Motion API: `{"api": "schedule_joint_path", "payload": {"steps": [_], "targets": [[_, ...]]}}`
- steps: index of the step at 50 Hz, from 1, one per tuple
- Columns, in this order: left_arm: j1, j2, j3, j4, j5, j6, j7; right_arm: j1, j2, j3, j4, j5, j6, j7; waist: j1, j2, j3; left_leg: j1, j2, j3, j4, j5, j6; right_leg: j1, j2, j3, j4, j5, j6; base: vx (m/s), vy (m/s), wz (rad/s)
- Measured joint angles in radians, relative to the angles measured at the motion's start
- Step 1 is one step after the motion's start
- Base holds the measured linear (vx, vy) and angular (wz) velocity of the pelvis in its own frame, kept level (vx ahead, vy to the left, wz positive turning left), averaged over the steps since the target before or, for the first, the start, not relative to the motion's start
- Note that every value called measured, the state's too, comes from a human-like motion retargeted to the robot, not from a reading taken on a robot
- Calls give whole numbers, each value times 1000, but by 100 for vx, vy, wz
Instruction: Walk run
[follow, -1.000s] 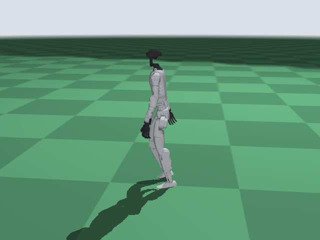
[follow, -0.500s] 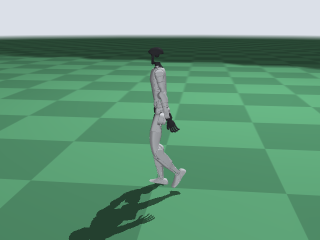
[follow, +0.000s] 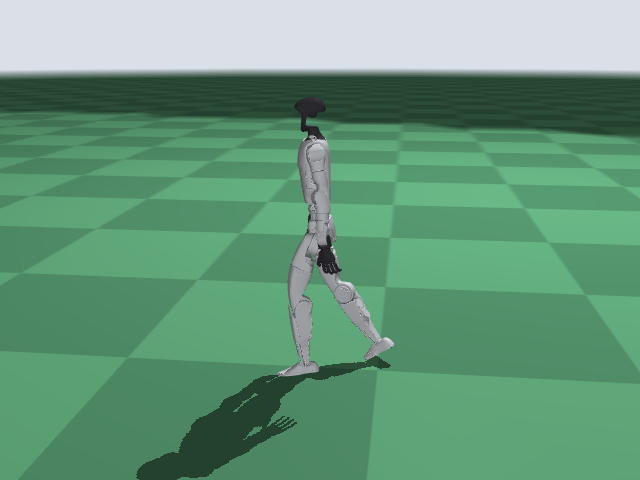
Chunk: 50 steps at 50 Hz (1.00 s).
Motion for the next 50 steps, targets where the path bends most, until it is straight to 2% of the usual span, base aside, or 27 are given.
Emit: {"api": "schedule_joint_path", "payload": {"steps": [2,3,6,9,12,15,20,22,25,26,27,29,32,35,39,44,47,50], "targets": [[-33,14,-19,-16,-23,-5,-4,9,-18,-8,53,-16,29,7,-17,35,-3,42,26,-13,-20,-26,-7,-64,7,-7,161,79,-3,60,8,-50],[-52,23,-20,-26,-27,-11,-14,13,-27,-5,70,-22,41,12,-26,51,-3,53,34,-41,-19,-42,-12,-106,2,-20,255,75,-16,42,3,-69],[-106,69,-35,-58,-39,-44,-36,31,-44,8,83,-27,56,24,-50,67,5,111,58,14,-53,-69,-22,-249,-54,-52,462,12,-57,39,0,-59],[-160,114,-68,-81,-62,-77,-14,60,-48,-14,72,-48,59,44,-81,50,17,164,17,32,-111,-75,-23,-396,-104,-80,537,-55,-80,40,0,9],[-198,135,-75,-104,-87,-94,24,90,-48,-29,64,-73,56,70,-110,30,22,209,-27,36,-159,-83,-30,-496,-126,-117,432,-113,-117,40,0,23],[-217,138,-75,-129,-124,-116,33,112,-50,-34,72,-89,55,81,-154,14,32,255,-75,12,-195,-93,-37,-552,-104,-119,186,-126,-152,34,-2,57],[-226,124,-82,-154,-162,-146,7,126,-39,-38,106,-72,71,87,-181,-5,55,340,-116,-34,-232,-124,-63,-603,-25,20,-170,-148,-207,50,-10,53],[-212,110,-96,-151,-148,-148,0,137,-37,-40,118,-63,74,104,-161,-5,53,376,-119,-44,-239,-141,-80,-601,-27,2,-202,-139,-204,67,-17,32],[-171,81,-102,-135,-108,-149,6,136,-39,-42,124,-75,82,132,-142,-13,50,426,-138,-60,-246,-167,-97,-580,-62,-98,-151,-89,-232,51,-11,40],[-149,74,-96,-123,-90,-146,8,133,-40,-40,120,-84,83,138,-151,-15,49,442,-145,-73,-244,-175,-101,-570,-72,-111,-141,-40,-231,58,-13,64],[-127,66,-89,-109,-71,-141,10,128,-41,-39,113,-93,82,143,-158,-15,48,457,-150,-85,-240,-182,-106,-566,-78,-101,-122,-5,-237,69,-18,68],[-81,49,-71,-71,-23,-120,23,117,-42,-37,92,-104,76,147,-170,-8,46,471,-145,-105,-210,-188,-118,-572,-74,-26,-63,-2,-267,58,-14,79],[-23,23,-40,5,47,-76,61,98,-43,-25,45,-99,67,141,-189,-5,43,439,-136,-133,-81,-130,-148,-509,-107,-77,-62,-43,-262,42,-10,79],[5,21,-31,81,95,-25,71,73,-54,-1,0,-74,54,132,-178,-33,38,365,-128,-126,114,-3,-227,-443,-147,-121,-106,-59,-245,30,-10,61],[24,28,-1,113,127,7,26,18,-74,25,-49,-83,54,116,-131,-90,45,250,-114,-55,312,-31,-234,-401,-193,-126,-140,-72,-229,25,-9,29],[31,33,53,124,68,16,23,-62,-89,75,-107,-124,43,103,-108,-83,52,144,-68,-33,277,-84,-224,-344,-155,-139,-196,-81,-212,16,-8,1],[21,36,46,130,47,19,28,-87,-79,94,-156,-139,25,99,-95,-62,58,93,-94,-155,157,-110,-220,-307,-109,-131,-229,-87,-198,19,-6,-31],[-4,44,2,122,77,18,21,-102,-61,116,-210,-136,5,100,-60,-46,76,63,-168,-411,36,-110,-253,-283,-73,-110,-240,-96,-179,12,-6,-93]]}}
